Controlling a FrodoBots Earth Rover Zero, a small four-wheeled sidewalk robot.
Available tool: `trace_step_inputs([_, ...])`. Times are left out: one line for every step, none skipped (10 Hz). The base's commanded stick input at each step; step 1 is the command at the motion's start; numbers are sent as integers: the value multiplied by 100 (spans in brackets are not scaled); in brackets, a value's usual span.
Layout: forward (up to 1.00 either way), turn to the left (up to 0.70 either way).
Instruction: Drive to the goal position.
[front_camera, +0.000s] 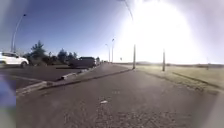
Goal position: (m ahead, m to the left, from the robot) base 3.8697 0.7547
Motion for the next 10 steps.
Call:
trace_step_inputs([70,0])
trace_step_inputs([70,0])
trace_step_inputs([70,0])
trace_step_inputs([70,0])
trace_step_inputs([70,0])
trace_step_inputs([70,0])
trace_step_inputs([70,0])
trace_step_inputs([70,0])
trace_step_inputs([70,0])
trace_step_inputs([70,0])
